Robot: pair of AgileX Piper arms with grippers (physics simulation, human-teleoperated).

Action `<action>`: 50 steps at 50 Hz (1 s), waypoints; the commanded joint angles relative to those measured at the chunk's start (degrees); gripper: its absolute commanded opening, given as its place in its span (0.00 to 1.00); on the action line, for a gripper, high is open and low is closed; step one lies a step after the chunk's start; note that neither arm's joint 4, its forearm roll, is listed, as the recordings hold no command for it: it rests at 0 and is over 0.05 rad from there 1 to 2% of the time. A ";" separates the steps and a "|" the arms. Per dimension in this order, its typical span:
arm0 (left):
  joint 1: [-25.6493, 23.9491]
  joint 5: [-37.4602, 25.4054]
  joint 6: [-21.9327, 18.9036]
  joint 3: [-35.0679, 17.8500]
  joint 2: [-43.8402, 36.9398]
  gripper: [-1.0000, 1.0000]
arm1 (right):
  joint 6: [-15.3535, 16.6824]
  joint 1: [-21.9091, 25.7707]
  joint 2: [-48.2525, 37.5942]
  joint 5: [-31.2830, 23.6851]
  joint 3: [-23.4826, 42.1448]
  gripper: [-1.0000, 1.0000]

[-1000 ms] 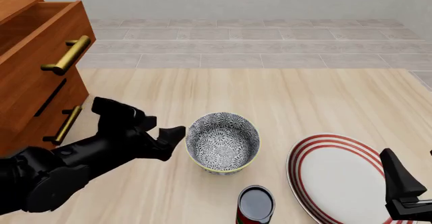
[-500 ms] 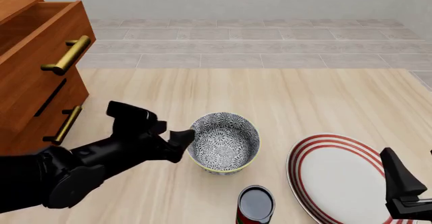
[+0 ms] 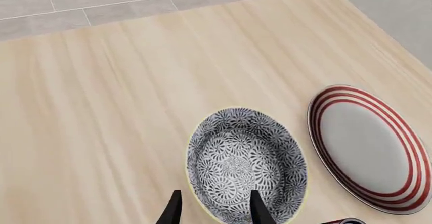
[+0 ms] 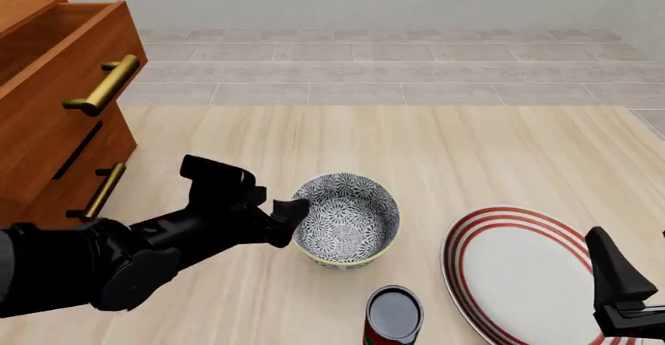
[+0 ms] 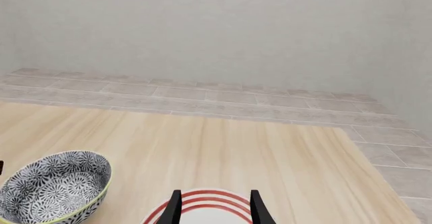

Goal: Put the bowl on top of the cabinet.

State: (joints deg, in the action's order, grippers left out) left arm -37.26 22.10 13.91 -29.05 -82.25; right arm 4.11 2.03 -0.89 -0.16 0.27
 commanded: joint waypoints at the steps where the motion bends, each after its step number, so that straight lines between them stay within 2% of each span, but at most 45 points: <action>1: 0.15 1.28 -0.06 -0.31 -2.39 1.00 | 0.00 -0.03 0.47 -0.51 0.00 1.00; 26: 0.99 5.41 1.24 -0.85 -10.27 1.00 | 0.21 0.28 0.81 -0.90 -0.12 1.00; 50: 0.54 5.36 2.84 -3.25 -13.05 1.00 | 0.29 0.37 -1.07 0.88 -0.15 1.00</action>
State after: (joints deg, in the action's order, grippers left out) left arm -36.69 27.64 16.20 -31.21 -94.45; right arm 4.36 2.37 -1.14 -0.08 0.13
